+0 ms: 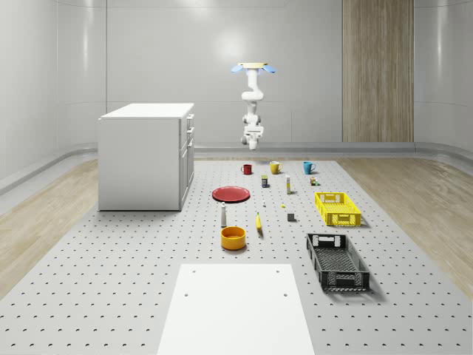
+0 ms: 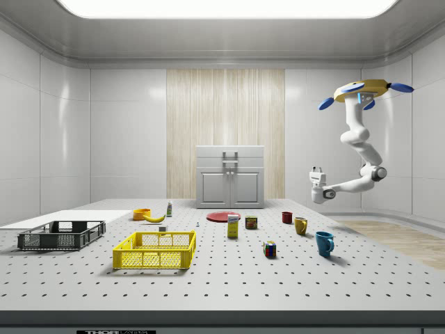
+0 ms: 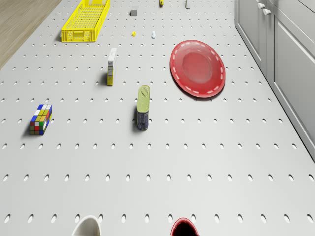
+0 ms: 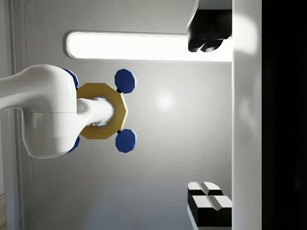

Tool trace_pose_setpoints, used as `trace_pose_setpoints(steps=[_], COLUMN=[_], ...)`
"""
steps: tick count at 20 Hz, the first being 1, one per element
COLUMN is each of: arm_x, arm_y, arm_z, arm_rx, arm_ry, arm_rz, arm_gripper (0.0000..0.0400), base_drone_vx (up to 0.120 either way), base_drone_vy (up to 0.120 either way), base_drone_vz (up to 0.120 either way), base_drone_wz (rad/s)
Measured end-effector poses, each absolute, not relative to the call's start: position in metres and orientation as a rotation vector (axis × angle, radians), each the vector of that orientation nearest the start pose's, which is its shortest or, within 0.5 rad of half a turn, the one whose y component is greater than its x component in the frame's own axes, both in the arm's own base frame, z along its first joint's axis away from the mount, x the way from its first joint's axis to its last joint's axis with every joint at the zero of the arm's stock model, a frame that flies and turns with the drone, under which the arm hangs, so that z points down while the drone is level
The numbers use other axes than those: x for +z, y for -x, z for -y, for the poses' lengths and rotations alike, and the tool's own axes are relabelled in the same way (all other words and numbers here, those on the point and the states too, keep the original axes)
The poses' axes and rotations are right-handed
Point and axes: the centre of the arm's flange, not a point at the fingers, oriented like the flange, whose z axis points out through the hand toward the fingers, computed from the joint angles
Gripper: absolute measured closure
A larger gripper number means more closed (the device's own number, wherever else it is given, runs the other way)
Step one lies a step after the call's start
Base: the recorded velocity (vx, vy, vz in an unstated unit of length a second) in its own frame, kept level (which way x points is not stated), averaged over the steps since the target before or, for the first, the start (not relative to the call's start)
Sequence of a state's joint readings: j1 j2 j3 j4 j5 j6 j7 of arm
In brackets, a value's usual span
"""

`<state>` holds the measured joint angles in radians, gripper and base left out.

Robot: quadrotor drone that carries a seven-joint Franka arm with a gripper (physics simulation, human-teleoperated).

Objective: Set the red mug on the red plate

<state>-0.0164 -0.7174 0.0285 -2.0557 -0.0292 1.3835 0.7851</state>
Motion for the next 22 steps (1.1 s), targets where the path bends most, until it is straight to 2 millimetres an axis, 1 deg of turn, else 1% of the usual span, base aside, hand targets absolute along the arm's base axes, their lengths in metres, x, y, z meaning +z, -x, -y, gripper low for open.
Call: trace_pose_setpoints(steps=[4, 8, 10, 12, 14, 16, 18, 20, 21, 22], arm_x=[0.691, 0.690, 0.688, 0.685, 0.679, 0.669, 0.651, 0.625, 0.609, 0.592], arm_y=[-0.302, -0.301, -0.301, -0.301, -0.301, -0.301, -0.302, -0.303, -0.303, -0.304], arm_z=[-0.009, -0.018, -0.025, -0.035, -0.047, -0.063, -0.079, -0.093, -0.097, -0.099], arm_rx=[-0.128, -0.193, -0.246, -0.322, -0.434, -0.598, -0.842, -1.201, -1.435, -1.710], arm_ry=[2.962, 3.034, 3.092, 3.172, 3.278, 3.416, 3.581, 3.752, 3.824, 3.876], arm_rz=[-1.228, -1.259, -1.283, -1.317, -1.363, -1.422, -1.494, -1.571, -1.606, -1.633], arm_gripper=[0.0000, 0.0000, 0.0000, 0.0000, 0.0000, 0.0000, 0.0000, 0.0000, 0.0000, 0.0000], base_drone_vx=[0.000, 0.000, 0.000, 0.000, 0.000, 0.000, 0.000, 0.000, 0.000, 0.000], base_drone_vy=[-0.120, -0.120, -0.120, -0.020, 0.000, 0.000, 0.000, 0.000, 0.000, 0.000], base_drone_vz=[0.000, 0.000, -0.100, -0.120, -0.120, -0.120, -0.120, -0.120, -0.120, -0.120], base_drone_wz=[0.000, 0.000, 0.000, 0.000, 0.000, 0.000, 0.000, 0.000, 0.000, 0.000])
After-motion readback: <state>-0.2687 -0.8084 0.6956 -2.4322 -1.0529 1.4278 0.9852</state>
